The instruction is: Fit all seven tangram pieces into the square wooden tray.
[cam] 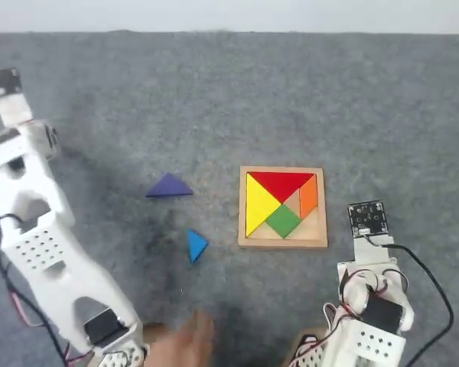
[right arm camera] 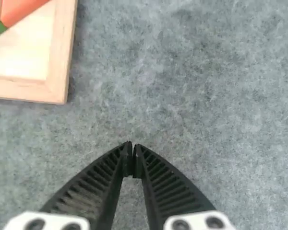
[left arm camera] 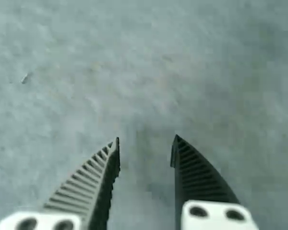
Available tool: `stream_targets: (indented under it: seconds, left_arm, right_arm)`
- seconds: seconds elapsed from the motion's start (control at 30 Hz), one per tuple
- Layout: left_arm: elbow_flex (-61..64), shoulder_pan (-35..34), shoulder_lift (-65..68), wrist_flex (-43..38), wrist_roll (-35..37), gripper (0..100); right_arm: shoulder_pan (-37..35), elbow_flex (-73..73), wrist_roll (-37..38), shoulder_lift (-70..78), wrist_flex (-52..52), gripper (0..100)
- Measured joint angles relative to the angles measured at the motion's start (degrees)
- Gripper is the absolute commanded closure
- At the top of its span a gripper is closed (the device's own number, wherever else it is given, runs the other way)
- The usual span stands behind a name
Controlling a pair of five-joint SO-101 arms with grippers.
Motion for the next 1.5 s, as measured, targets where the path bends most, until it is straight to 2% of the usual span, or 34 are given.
stream_targets:
  seconds: [0.23,0.3,0.37,0.47,0.63,0.83,0.97,1.07,1.37,1.5]
  left_arm:
    - [-19.52,4.75,-7.21,41.67,-7.21,82]
    - [-21.01,7.03,-9.67,48.18,-7.74,82]
    - [-19.25,8.35,-12.84,50.02,-7.74,82]
    - [-9.67,10.46,-19.87,50.73,-7.82,82]
    - [17.32,20.66,-37.36,50.73,-10.02,82]
    - [48.62,30.77,-61.54,42.90,-10.46,83]
    - [63.74,35.96,-72.18,38.15,-10.37,82]
    - [68.75,38.59,-75.43,35.25,-9.05,81]
    - [72.88,50.55,-76.40,25.23,0.70,80]
    - [75.34,52.66,-76.40,20.92,3.25,80]
  right_arm:
    - [0.00,0.00,0.00,0.00,0.00,96.5]
    - [0.00,0.00,0.00,0.00,0.00,96.5]
    - [0.00,0.00,0.00,0.00,0.00,96.5]
    - [0.00,0.00,0.00,0.00,0.00,96.5]
    - [0.00,0.00,0.00,0.00,0.00,96.5]
    - [0.00,0.00,0.00,0.00,0.00,96.5]
    - [0.00,0.00,0.00,0.00,0.00,96.5]
    - [0.00,0.00,0.00,0.00,0.00,96.5]
    - [0.00,0.00,0.00,0.00,0.00,96.5]
    - [0.00,0.00,0.00,0.00,0.00,96.5]
